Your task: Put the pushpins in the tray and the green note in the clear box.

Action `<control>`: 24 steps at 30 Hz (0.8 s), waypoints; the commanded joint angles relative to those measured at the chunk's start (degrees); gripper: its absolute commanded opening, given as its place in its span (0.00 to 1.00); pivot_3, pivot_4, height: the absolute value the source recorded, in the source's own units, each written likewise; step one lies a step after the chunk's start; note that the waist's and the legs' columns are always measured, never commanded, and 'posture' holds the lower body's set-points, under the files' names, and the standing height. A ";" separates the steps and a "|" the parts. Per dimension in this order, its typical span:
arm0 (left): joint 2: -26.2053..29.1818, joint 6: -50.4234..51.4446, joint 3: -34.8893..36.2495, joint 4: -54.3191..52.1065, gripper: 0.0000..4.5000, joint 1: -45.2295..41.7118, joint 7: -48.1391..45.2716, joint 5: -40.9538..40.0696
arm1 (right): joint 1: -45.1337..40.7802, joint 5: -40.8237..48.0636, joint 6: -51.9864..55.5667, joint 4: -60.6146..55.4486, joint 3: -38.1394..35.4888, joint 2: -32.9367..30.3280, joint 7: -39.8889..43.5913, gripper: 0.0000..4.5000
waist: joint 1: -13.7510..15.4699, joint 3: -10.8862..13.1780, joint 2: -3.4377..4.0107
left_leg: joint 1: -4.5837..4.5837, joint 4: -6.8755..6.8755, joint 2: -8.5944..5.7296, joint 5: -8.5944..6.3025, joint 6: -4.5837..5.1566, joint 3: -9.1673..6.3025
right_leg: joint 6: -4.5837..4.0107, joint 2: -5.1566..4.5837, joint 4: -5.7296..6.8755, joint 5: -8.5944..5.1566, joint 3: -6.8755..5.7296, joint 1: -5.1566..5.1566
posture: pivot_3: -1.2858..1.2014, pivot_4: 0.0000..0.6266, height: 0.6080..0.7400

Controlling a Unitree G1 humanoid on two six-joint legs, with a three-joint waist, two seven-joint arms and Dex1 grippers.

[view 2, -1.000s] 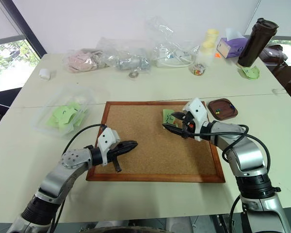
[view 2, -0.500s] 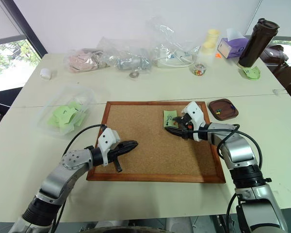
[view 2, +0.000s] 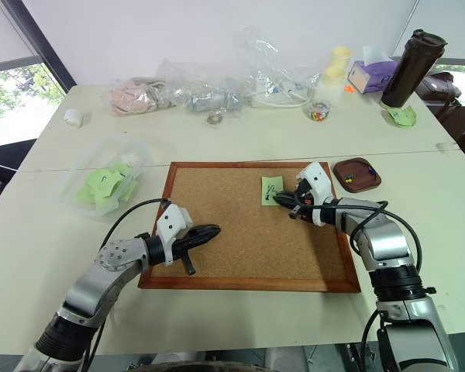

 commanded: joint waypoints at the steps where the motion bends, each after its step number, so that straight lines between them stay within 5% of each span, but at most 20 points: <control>1: 0.61 1.77 -1.04 1.62 0.00 1.03 -0.02 0.97 | 0.19 -0.42 -0.30 -0.96 0.94 0.16 0.84 0.01 | 0.00 0.00 0.00 | 0.00 0.00 0.00 0.00 0.00 0.00 | 0.00 0.00 0.00 0.00 0.00 0.01 | 0.52 0.24 1.00; 14: 0.87 3.19 -1.90 1.08 0.00 0.83 -0.81 0.73 | -1.18 8.57 8.60 -10.78 -13.78 -1.14 -6.61 0.01 | 0.09 0.00 0.00 | -0.02 0.01 -0.01 0.00 0.00 0.00 | 0.00 0.00 -0.01 0.00 0.02 0.01 | 0.52 0.24 1.00; 24: 0.43 2.43 -2.71 1.76 0.00 0.26 -0.89 1.14 | -2.99 0.69 0.22 9.00 -22.28 -7.12 -17.31 0.01 | 0.11 0.00 0.00 | -0.02 0.02 -0.08 0.00 0.00 0.00 | 0.00 -0.02 -0.01 0.00 0.00 0.03 | 0.52 0.24 1.00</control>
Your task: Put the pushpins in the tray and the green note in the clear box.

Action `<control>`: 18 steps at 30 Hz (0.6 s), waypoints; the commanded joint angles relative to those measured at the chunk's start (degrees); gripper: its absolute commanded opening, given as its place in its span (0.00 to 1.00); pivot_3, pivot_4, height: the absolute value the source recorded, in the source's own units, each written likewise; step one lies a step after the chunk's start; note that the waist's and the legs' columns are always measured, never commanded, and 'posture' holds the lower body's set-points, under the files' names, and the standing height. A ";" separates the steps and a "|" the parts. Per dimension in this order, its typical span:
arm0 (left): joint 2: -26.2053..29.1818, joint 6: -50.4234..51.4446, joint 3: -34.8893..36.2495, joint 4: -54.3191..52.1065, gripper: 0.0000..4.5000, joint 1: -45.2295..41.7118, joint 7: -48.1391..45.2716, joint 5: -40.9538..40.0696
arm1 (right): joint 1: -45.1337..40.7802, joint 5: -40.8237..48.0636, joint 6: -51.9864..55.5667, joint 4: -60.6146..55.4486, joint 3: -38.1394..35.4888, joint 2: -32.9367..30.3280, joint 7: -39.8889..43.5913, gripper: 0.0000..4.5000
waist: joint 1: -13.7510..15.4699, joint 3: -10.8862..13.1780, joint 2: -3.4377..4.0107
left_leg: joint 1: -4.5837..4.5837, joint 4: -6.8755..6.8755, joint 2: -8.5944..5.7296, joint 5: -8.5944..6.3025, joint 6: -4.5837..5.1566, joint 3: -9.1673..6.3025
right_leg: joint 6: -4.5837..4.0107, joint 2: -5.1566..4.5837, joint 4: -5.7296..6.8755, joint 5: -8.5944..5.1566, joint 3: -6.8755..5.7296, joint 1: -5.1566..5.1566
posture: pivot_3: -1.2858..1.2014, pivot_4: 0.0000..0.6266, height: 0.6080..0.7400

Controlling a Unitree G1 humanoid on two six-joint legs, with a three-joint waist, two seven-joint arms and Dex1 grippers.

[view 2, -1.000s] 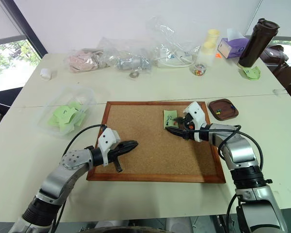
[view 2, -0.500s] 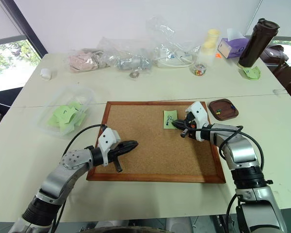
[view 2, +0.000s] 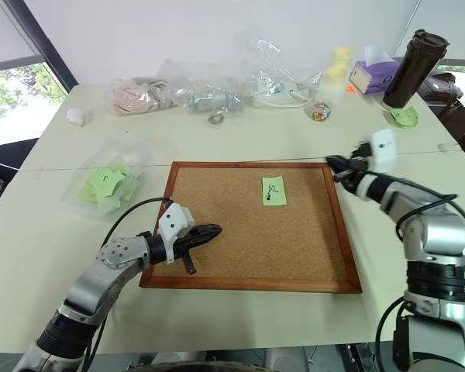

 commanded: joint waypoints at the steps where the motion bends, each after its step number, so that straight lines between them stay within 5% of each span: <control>1: 0.39 1.31 -1.86 1.80 0.00 1.15 -0.47 1.06 | -1.33 -2.37 -4.66 6.62 -2.18 -0.94 -2.45 0.01 | -0.13 -0.02 0.04 | 0.00 -0.01 0.00 0.00 0.00 0.00 | 0.00 0.00 0.00 0.00 0.00 -0.01 | 0.52 0.24 1.00; 15: 0.56 1.34 -1.42 1.56 0.00 1.56 -0.31 0.95 | -3.50 -3.50 -8.65 16.18 -1.07 1.10 -3.64 0.01 | -0.09 -0.08 0.14 | 0.01 0.00 0.02 0.00 0.00 0.04 | 0.00 0.01 0.01 0.00 0.02 0.00 | 0.52 0.24 1.00; 18: 0.52 1.22 -1.32 1.55 0.00 1.70 -0.22 0.95 | -3.38 -3.30 -8.73 16.69 -0.96 1.45 -3.35 0.20 | -0.11 -0.09 0.15 | 0.01 0.00 0.02 0.00 0.00 0.03 | 0.00 0.01 0.01 0.00 0.03 0.00 | 0.52 0.24 1.00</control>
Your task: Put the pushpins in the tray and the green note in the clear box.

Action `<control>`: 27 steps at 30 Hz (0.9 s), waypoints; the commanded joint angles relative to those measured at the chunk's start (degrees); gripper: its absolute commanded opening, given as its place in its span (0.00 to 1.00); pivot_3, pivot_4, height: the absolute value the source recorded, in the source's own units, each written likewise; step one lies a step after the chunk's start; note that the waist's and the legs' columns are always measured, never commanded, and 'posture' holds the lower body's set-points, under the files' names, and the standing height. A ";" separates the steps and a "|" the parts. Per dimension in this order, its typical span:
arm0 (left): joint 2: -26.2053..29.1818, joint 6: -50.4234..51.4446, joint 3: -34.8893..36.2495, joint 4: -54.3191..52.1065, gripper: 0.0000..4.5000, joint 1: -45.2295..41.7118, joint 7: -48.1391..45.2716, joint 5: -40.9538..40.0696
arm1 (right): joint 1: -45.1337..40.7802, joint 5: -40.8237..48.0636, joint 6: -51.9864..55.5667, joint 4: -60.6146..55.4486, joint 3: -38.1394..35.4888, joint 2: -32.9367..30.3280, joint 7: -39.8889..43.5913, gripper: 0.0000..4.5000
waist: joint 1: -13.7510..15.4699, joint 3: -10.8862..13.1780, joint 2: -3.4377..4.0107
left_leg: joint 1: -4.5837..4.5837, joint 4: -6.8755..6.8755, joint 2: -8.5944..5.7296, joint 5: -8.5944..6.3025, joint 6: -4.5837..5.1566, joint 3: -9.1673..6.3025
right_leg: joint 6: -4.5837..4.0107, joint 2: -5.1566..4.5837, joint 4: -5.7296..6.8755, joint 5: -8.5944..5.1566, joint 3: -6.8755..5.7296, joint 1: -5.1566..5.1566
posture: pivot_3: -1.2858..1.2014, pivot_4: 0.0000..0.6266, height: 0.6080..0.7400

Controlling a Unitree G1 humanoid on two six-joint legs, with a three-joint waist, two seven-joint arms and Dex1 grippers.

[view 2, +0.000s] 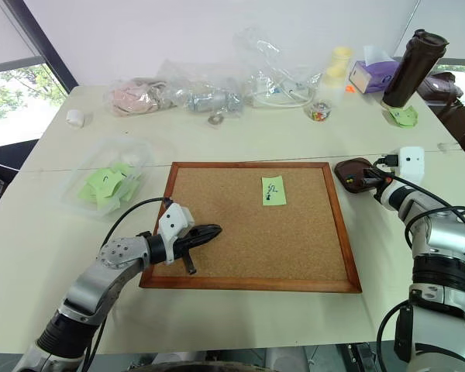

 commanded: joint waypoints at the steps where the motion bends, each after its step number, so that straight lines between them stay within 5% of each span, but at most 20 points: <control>1: 0.48 1.23 -1.38 1.44 0.00 1.67 -0.18 0.91 | -0.79 0.12 -1.12 0.01 -0.18 0.36 0.49 0.30 | 0.01 0.00 0.00 | 0.00 0.00 0.00 0.00 0.00 0.00 | 0.00 0.00 0.00 0.00 0.00 0.00 | 0.52 0.24 1.00; 7: 0.56 1.24 -1.26 1.39 0.00 1.78 -0.04 0.91 | -0.12 0.01 -1.27 -2.15 1.25 0.59 2.00 0.98 | -0.01 -0.01 0.02 | 0.00 0.00 0.01 0.00 0.00 0.00 | 0.00 0.00 0.00 0.00 0.00 0.00 | 0.52 0.24 1.00; 19: 0.30 1.02 -1.32 1.83 0.00 1.47 -0.12 0.75 | -0.09 2.43 1.43 -7.79 -0.12 0.59 2.59 0.99 | -0.01 -0.02 0.03 | 0.00 0.00 0.01 0.00 0.00 0.00 | 0.00 0.00 0.00 0.00 0.00 0.00 | 0.52 0.24 1.00; 27: 0.02 1.33 -0.69 2.10 0.00 1.92 0.54 0.49 | 3.56 12.08 15.02 -31.65 6.64 -0.12 11.06 0.99 | 0.02 -0.02 0.04 | -0.01 0.00 0.04 0.00 0.00 -0.03 | 0.00 -0.01 -0.02 0.00 0.04 0.00 | 0.52 0.24 1.00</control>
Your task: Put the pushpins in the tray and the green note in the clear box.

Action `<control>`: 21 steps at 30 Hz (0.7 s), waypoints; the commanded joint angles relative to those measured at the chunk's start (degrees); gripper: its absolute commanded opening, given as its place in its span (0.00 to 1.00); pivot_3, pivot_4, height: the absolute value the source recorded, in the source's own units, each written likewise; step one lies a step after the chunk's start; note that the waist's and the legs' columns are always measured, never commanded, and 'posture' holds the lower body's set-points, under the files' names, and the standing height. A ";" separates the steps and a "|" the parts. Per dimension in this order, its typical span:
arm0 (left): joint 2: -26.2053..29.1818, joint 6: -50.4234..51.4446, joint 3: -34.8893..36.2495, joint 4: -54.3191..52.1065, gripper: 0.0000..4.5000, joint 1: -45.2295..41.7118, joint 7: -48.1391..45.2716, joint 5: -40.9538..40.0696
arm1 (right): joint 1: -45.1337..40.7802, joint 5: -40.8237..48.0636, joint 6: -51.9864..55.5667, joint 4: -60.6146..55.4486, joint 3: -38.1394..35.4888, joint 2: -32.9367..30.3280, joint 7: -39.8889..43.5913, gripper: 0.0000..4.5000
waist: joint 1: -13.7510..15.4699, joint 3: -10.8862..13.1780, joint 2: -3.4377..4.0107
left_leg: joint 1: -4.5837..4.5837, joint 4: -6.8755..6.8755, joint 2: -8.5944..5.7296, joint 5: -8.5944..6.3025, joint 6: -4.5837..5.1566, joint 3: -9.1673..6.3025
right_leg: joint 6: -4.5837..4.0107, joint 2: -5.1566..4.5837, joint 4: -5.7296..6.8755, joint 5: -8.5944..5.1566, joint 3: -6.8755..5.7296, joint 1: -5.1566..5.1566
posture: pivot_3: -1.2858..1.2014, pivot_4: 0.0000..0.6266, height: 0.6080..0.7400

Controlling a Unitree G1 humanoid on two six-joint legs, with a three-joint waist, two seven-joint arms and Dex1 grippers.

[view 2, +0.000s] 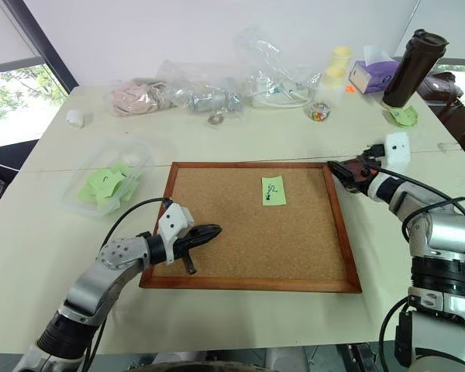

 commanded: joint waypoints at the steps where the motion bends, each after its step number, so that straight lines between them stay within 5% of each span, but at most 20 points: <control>1: 0.09 1.31 -0.85 2.36 0.00 1.48 0.06 0.62 | 1.60 3.53 3.22 -9.22 4.55 0.81 3.26 0.99 | 0.05 0.00 0.00 | 0.00 0.00 0.01 0.00 0.00 -0.01 | 0.00 0.00 -0.01 0.00 0.00 0.01 | 0.52 0.24 1.00; 7: -0.52 0.58 -0.76 3.10 0.00 1.57 0.32 0.86 | 4.63 0.35 1.86 -13.53 14.82 4.18 3.49 0.99 | 0.13 0.00 0.00 | 0.00 0.01 -0.01 0.00 0.00 -0.02 | 0.00 0.00 -0.01 0.00 -0.01 0.02 | 0.52 0.24 1.00; 18: -0.59 -0.08 -0.20 3.26 0.00 2.54 0.33 0.97 | 5.47 -6.39 -4.33 -9.53 20.88 6.96 2.65 0.99 | 0.03 0.00 0.00 | 0.01 0.02 -0.03 0.00 0.00 -0.03 | 0.00 0.01 -0.01 0.00 -0.04 0.02 | 0.52 0.24 1.00; 21: -0.51 -0.47 -0.29 3.40 0.00 2.41 0.18 1.18 | 5.53 -6.81 -4.65 -8.86 20.74 8.17 2.23 0.80 | 0.03 0.00 0.00 | 0.02 0.02 -0.01 0.00 0.00 -0.03 | 0.00 0.02 0.00 0.00 -0.03 0.02 | 0.52 0.24 1.00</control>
